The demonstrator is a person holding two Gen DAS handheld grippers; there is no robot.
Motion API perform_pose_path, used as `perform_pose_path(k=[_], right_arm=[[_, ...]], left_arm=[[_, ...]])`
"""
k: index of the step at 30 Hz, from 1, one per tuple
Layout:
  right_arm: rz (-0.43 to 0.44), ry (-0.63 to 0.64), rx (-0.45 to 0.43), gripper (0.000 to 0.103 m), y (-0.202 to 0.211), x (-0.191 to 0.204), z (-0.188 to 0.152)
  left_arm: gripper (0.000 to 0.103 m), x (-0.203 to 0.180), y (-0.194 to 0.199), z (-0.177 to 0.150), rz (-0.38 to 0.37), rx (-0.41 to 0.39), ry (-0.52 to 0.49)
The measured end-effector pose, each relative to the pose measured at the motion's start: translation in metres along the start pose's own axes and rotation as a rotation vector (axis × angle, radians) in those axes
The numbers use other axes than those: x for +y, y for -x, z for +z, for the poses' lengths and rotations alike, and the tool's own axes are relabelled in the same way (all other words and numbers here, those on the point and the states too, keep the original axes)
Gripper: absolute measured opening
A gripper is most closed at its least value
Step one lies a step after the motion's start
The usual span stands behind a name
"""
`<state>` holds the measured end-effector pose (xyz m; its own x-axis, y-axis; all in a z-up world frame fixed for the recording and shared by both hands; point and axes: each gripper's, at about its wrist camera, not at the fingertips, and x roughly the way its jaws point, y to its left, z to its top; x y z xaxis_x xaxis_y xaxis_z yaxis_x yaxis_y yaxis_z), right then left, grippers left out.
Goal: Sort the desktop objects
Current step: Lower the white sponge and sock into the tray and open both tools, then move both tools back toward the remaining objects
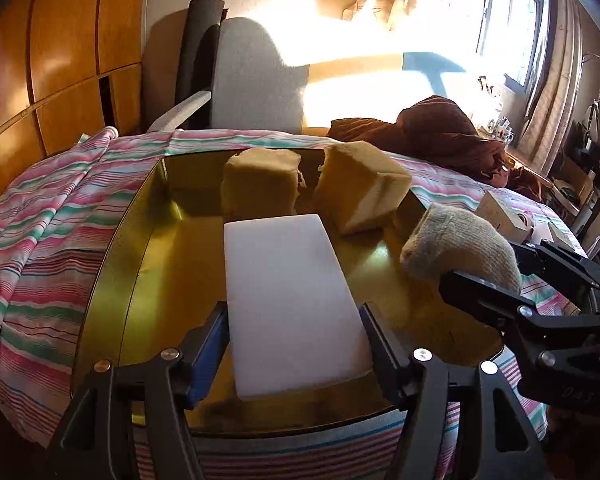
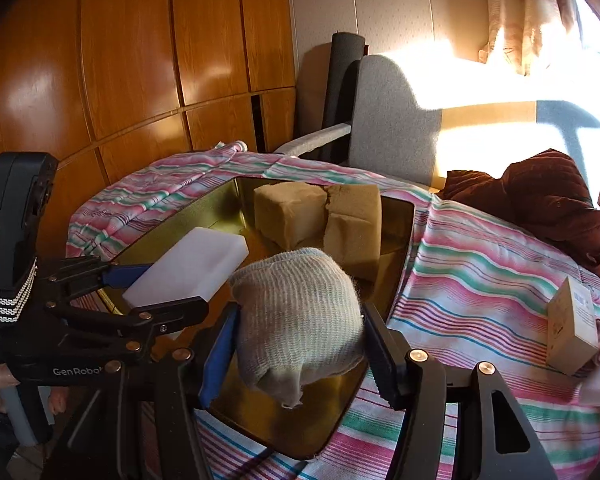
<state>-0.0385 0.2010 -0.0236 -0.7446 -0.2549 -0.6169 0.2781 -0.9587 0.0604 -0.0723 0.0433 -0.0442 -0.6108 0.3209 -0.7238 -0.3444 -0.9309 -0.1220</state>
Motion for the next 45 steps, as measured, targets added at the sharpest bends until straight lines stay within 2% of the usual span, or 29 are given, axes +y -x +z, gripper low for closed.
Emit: perform_pose_path(k=[4,11,15,28,32,38,45], right_arm=[[0.013,-0.018,0.026,0.062,-0.006,-0.001,-0.005],[0.006,-0.061,-0.005,0.062,0.007,-0.007,-0.009],[0.000,-0.076,-0.032,0.062,0.018,-0.009,-0.010],[-0.024,-0.118,-0.067,0.067,0.039,-0.014,-0.023],[-0.053,-0.137,-0.082,0.068,0.050,-0.021,-0.030],[-0.129,-0.176,-0.109,0.073,0.079,-0.043,-0.049],[-0.289,-0.279,-0.137,0.076,0.129,-0.096,-0.088]], left_arm=[[0.067,0.005,-0.003,-0.004,-0.026,0.020,0.016],[0.068,0.004,-0.001,-0.009,-0.074,0.043,-0.001],[0.069,0.006,-0.003,-0.006,-0.043,0.055,-0.010],[0.070,-0.010,0.016,-0.008,0.013,-0.021,0.000],[0.070,-0.031,0.028,-0.006,0.072,-0.074,-0.036],[0.070,-0.071,0.040,-0.004,0.064,-0.115,-0.090],[0.070,-0.132,0.032,-0.007,-0.075,-0.078,-0.190]])
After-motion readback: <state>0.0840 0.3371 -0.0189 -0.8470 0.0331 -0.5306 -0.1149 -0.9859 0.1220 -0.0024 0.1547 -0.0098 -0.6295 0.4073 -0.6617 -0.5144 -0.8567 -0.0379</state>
